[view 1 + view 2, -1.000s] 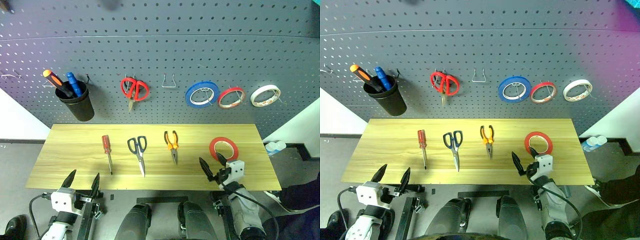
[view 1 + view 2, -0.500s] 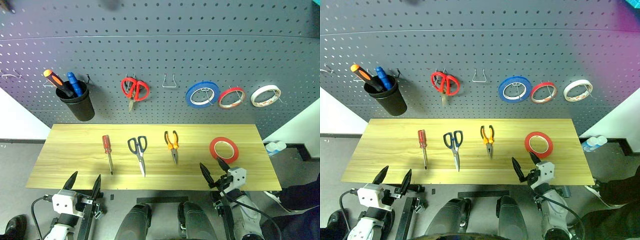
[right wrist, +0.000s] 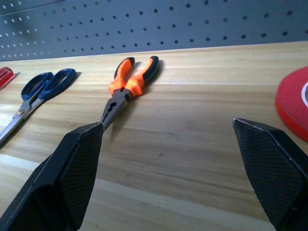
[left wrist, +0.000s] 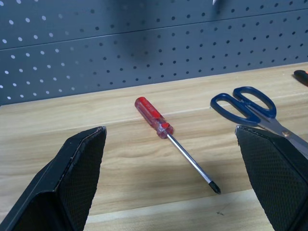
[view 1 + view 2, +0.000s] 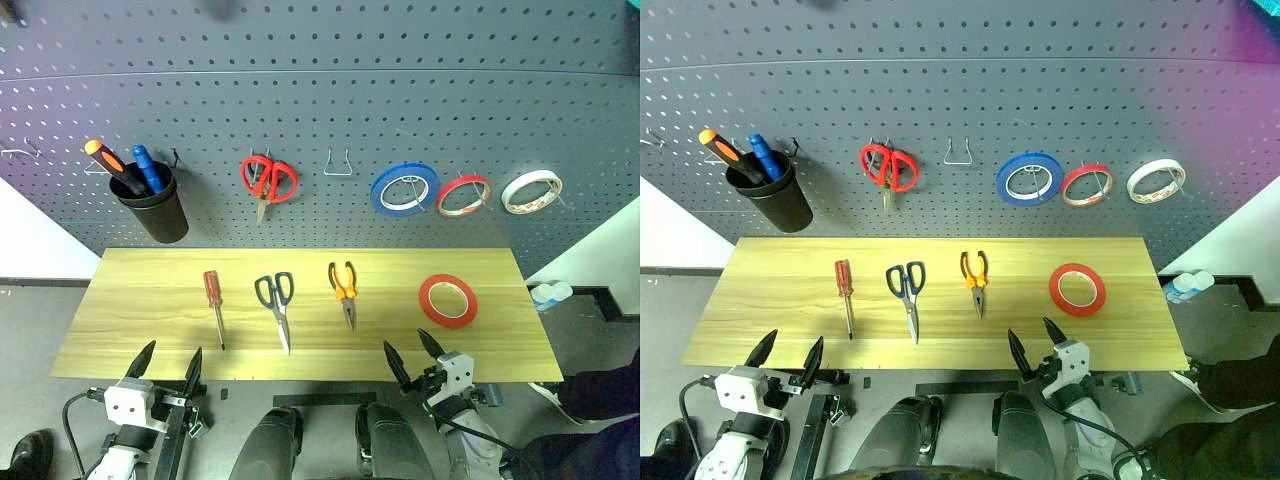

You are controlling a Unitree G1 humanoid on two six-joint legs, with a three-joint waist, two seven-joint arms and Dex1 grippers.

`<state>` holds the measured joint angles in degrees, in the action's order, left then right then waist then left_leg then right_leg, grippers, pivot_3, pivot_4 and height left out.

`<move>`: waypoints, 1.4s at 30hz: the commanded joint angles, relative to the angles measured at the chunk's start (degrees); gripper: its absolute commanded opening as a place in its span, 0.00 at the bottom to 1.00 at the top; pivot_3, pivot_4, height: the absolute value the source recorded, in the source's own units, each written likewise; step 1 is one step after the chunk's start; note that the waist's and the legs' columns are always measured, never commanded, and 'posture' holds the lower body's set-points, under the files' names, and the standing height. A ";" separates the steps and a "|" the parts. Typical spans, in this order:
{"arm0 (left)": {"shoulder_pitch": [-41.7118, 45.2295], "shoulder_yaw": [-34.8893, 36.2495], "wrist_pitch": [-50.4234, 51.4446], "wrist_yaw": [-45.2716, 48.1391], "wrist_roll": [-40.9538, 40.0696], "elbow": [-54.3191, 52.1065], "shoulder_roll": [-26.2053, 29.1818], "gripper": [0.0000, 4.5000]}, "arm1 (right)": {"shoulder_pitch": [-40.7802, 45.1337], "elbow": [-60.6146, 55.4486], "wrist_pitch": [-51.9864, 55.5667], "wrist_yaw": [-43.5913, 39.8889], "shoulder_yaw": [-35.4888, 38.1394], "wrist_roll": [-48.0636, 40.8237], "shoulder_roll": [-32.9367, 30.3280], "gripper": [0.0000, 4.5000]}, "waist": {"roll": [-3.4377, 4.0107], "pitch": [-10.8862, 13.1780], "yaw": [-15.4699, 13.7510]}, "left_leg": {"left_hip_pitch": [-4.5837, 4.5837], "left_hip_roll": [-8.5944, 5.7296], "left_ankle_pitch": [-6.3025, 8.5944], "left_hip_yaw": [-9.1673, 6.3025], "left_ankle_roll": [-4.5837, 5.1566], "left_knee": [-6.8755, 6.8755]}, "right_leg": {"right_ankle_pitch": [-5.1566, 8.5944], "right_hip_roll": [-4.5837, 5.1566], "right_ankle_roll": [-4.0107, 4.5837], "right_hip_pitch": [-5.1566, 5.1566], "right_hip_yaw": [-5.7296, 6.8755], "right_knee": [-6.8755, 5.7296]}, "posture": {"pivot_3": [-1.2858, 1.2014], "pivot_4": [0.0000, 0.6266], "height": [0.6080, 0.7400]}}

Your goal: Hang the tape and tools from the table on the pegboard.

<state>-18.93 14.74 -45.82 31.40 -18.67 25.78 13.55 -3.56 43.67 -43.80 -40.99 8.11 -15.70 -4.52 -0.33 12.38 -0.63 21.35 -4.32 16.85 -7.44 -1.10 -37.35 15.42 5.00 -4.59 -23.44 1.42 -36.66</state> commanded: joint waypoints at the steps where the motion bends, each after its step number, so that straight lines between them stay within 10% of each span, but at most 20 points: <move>1: -0.39 0.99 -1.07 0.09 -0.17 -0.79 0.65 1.00 | 0.11 -4.23 1.14 0.89 -0.33 -0.09 -0.57 1.00 | 0.00 0.00 0.01 | 0.00 0.00 0.00 0.00 0.00 0.03 | 0.00 0.00 0.00 0.00 0.00 0.04 | 0.52 0.30 1.00; 28: 2.44 1.42 -0.83 0.52 -0.22 0.78 1.22 1.00 | 2.14 -20.35 16.46 5.14 -0.08 -1.95 -4.34 1.00 | 0.08 0.14 0.13 | 0.04 0.01 -0.02 0.02 -0.02 0.17 | -0.03 0.02 0.00 0.03 0.01 0.31 | 0.52 0.39 1.00; 42: 2.77 -1.13 2.77 9.36 -5.08 0.52 2.14 1.00 | 4.37 -9.51 11.01 0.29 2.19 -3.66 -5.41 1.00 | 0.20 0.36 0.12 | 0.03 0.01 -0.02 0.03 -0.01 0.22 | -0.03 0.02 0.00 0.03 0.01 0.33 | 0.53 0.36 1.00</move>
<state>-15.67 14.21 -43.46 37.71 -22.28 26.88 14.65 0.93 34.19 -31.24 -39.79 9.47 -18.48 -9.59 -0.13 12.74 -0.51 21.40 -4.32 16.83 -7.42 -1.12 -37.13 15.39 5.02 -4.59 -23.42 1.43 -36.33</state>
